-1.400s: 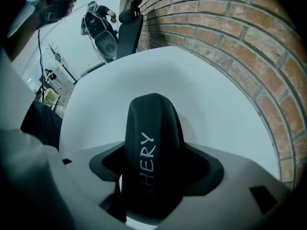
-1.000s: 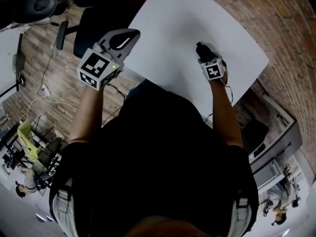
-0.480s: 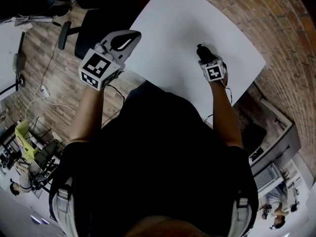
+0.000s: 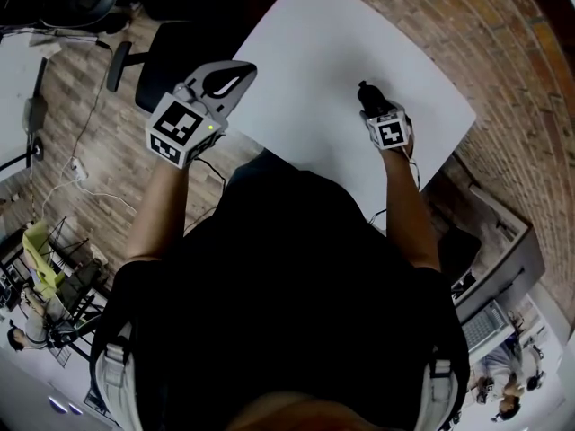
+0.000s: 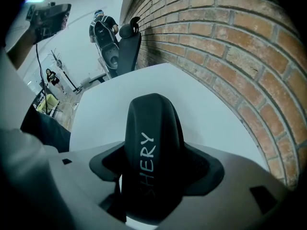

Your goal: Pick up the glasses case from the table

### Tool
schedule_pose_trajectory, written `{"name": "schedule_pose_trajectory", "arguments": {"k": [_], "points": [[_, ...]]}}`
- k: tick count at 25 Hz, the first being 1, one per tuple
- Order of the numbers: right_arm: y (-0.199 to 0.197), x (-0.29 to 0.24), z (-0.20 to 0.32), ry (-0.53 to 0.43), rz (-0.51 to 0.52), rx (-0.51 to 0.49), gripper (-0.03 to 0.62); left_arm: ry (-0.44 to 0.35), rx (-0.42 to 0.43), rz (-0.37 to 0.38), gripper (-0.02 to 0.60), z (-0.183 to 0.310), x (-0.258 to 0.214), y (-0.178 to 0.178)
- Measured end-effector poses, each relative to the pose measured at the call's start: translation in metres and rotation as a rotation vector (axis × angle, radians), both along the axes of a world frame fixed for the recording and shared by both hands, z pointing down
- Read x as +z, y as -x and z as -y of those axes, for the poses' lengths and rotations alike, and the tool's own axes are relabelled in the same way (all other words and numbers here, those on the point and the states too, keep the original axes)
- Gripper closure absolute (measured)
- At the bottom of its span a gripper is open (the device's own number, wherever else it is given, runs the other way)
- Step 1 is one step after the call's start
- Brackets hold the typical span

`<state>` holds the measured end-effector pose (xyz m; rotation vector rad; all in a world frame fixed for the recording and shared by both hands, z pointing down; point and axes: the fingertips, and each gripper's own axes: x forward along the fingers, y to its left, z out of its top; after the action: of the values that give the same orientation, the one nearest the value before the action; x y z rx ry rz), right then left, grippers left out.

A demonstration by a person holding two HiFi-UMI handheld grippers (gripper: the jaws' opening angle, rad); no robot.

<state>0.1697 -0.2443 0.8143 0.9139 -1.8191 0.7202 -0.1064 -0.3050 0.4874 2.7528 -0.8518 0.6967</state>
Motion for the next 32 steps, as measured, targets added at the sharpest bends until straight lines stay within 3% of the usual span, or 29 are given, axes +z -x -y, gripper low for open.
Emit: {"name": "schedule_pose_trajectory", "arguments": {"k": [24, 32], "points": [[0.019, -0.060, -0.011, -0.119, 0.174, 0.079, 0.249, -0.069, 0.006, -0.002, 0.571, -0.039, -0.031, 0.002], [-0.016, -0.094, -0.047, -0.160, 0.214, 0.132, 0.249, -0.094, 0.022, -0.002, 0.571, -0.079, -0.054, -0.026]]}}
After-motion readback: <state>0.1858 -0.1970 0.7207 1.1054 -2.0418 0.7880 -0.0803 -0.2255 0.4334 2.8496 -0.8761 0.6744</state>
